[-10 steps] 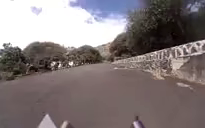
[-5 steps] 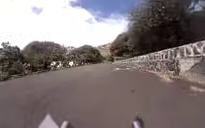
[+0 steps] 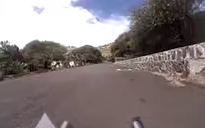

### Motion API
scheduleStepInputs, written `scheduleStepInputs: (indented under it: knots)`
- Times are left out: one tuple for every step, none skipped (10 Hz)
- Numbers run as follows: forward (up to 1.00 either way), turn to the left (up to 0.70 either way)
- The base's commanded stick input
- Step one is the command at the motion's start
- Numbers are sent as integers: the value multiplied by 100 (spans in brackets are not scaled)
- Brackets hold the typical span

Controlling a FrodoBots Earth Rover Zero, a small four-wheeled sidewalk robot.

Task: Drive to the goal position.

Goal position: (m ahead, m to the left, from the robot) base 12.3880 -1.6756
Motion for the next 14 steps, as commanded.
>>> scheduleStepInputs:
  knots:
    - [85,0]
    - [85,0]
    - [85,0]
    - [85,0]
    - [85,0]
    - [85,0]
    - [85,0]
    - [85,0]
    - [85,0]
    - [85,0]
    - [85,0]
    - [85,0]
    - [85,0]
    - [85,0]
